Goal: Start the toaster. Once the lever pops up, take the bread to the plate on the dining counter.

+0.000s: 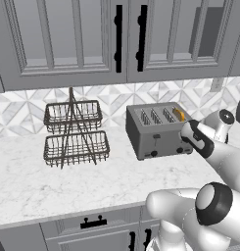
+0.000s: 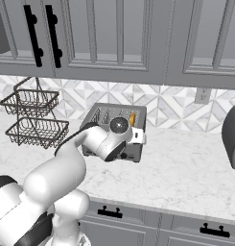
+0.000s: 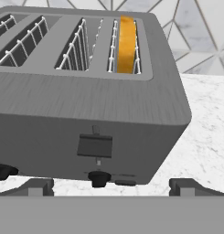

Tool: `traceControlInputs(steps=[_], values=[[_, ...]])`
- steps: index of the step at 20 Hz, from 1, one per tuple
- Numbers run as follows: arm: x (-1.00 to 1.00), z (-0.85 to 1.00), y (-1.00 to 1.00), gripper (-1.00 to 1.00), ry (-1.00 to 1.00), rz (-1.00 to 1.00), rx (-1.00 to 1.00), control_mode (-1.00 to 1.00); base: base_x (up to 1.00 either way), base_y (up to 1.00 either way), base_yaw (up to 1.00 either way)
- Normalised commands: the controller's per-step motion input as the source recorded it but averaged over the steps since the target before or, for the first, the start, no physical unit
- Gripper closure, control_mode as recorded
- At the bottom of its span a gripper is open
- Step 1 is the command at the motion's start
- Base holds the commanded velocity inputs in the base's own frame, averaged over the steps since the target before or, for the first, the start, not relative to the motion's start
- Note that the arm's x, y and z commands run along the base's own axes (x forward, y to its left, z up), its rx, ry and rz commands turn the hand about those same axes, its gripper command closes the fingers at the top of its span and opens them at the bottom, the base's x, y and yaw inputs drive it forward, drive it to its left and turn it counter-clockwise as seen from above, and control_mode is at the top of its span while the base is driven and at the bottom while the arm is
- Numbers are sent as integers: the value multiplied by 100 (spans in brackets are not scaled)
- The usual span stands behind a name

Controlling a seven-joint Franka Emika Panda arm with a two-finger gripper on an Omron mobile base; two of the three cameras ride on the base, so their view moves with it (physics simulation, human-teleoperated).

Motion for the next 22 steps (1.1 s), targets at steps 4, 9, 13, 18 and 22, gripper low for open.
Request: traceControlInputs(steps=[4,9,13,18,22], values=[[0,0,0,-100,0,0,0,-100,0,0,0],[0,0,0,-100,0,0,0,-100,0,0,0],[0,0,0,-100,0,0,0,-100,0,0,0],[0,0,0,-100,0,0,0,-100,0,0,0],[0,0,0,-100,0,0,0,-100,0,0,0]])
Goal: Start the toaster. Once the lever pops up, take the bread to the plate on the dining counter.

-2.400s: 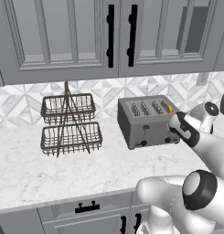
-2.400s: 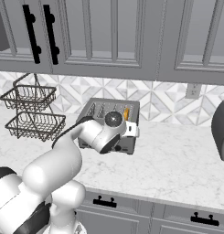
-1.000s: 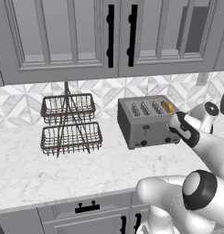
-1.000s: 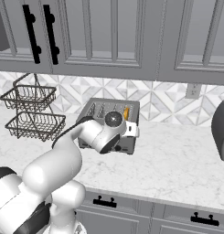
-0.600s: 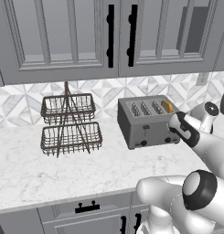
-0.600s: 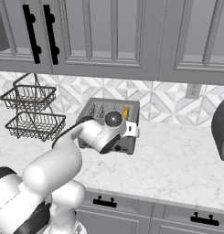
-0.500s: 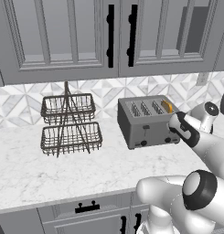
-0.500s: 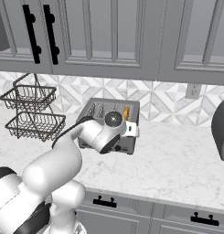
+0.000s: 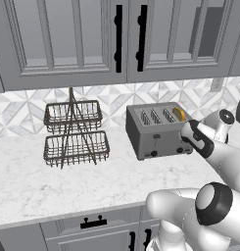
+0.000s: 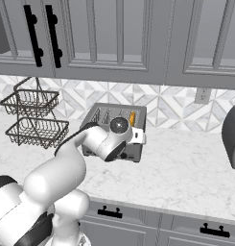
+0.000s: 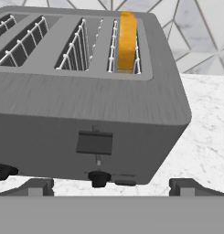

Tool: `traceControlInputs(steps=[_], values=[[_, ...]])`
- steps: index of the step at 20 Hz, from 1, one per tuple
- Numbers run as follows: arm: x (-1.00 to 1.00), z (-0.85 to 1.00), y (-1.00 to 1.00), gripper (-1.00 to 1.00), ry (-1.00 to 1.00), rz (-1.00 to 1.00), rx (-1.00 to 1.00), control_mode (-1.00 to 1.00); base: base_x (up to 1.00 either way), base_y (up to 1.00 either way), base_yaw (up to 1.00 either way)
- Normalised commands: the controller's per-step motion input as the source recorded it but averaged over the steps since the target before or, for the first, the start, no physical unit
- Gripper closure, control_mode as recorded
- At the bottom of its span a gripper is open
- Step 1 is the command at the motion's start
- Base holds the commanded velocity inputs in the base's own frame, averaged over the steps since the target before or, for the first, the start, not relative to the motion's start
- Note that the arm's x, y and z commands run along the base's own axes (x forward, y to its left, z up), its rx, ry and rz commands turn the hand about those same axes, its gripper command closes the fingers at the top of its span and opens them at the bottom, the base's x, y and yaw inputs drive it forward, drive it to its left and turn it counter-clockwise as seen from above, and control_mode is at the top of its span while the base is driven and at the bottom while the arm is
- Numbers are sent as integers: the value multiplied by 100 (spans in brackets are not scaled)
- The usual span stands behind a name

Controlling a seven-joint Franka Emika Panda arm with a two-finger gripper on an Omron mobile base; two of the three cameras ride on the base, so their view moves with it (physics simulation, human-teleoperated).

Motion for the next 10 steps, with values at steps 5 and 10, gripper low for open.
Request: traceControlInputs(steps=[5,10], values=[[0,0,0,-100,0,0,0,-100,0,0,0],[0,0,0,-100,0,0,0,-100,0,0,0]])
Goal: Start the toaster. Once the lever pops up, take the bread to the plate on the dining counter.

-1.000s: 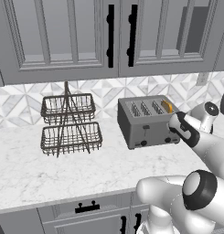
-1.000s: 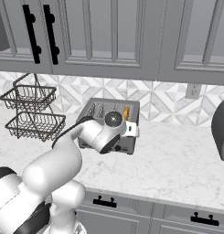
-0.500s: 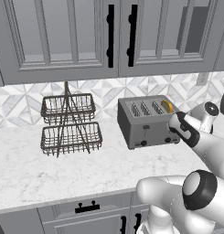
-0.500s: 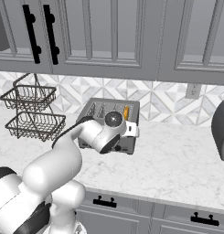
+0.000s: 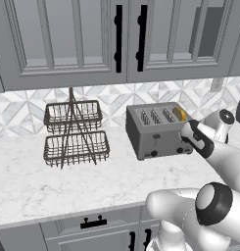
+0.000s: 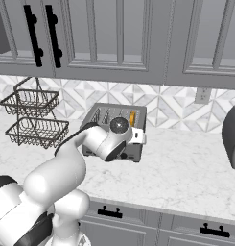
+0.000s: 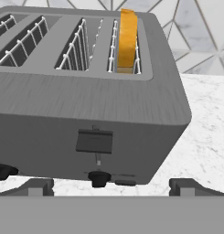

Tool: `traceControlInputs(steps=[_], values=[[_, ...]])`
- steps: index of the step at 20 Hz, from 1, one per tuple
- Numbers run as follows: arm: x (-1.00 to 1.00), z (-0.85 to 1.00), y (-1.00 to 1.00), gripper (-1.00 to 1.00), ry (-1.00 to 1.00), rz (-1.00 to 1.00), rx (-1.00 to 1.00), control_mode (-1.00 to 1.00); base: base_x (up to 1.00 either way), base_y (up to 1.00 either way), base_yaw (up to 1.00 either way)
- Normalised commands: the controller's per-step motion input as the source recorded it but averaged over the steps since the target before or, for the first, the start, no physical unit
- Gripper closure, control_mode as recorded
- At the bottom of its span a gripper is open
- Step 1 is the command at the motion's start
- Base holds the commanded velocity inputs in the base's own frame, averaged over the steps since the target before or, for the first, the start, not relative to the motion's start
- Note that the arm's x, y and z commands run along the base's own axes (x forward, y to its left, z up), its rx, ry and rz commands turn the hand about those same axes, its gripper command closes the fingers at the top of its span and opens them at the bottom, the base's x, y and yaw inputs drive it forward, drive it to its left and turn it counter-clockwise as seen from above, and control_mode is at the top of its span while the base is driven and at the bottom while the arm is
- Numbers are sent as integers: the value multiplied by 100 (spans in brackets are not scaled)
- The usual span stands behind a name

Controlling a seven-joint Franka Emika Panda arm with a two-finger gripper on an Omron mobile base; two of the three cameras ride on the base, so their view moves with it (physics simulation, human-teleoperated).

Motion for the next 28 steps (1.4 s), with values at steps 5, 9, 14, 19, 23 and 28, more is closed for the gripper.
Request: traceControlInputs(steps=[5,9,14,19,23,28], values=[[0,0,0,-100,0,0,0,-100,0,0,0],[0,0,0,-100,0,0,0,-100,0,0,0],[0,0,0,-100,0,0,0,-100,0,0,0],[0,0,0,-100,0,0,0,-100,0,0,0],[0,0,0,-100,0,0,0,-100,0,0,0],[0,0,0,-100,0,0,0,-100,0,0,0]])
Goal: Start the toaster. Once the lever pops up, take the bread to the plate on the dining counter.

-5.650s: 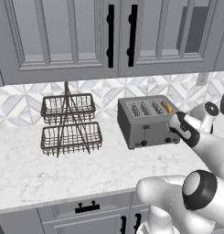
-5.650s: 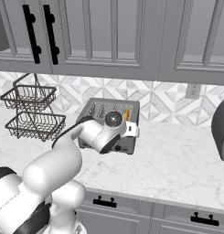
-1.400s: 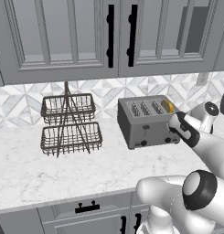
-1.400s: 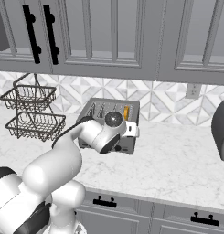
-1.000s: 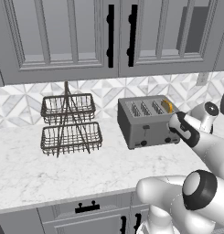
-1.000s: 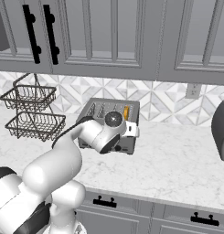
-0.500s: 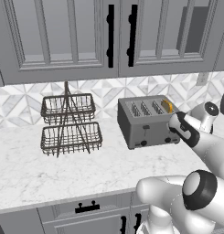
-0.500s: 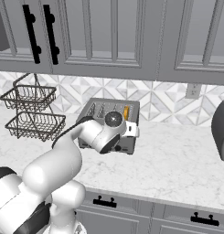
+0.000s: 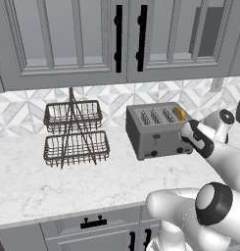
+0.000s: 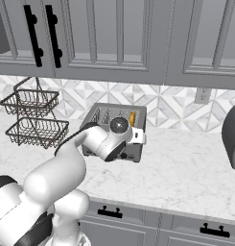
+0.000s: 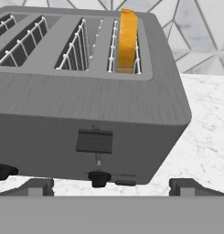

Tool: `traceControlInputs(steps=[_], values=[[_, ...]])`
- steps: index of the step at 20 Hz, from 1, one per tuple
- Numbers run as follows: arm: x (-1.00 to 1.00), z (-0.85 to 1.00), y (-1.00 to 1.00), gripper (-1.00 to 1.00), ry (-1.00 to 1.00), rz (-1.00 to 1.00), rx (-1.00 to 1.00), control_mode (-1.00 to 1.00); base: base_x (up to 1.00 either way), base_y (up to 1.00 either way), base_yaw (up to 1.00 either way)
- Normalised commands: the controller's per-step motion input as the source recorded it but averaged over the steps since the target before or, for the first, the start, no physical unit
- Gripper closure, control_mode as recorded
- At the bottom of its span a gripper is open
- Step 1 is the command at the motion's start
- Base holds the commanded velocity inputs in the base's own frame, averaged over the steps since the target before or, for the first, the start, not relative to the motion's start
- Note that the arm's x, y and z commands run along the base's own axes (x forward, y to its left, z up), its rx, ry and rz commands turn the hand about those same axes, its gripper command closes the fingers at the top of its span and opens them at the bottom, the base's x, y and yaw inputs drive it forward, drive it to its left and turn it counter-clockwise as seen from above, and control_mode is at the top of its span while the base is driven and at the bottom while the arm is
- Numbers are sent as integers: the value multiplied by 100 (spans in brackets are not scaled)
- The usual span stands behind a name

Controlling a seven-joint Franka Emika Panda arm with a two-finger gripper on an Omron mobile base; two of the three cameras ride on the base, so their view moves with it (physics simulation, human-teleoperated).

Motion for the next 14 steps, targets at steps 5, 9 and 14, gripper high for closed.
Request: traceControlInputs(steps=[5,9,14], values=[[0,0,0,-100,0,0,0,-100,0,0,0],[1,0,-14,-100,0,0,7,-100,0,0,0],[-2,21,-26,-100,-15,-1,17,-100,0,0,0]])
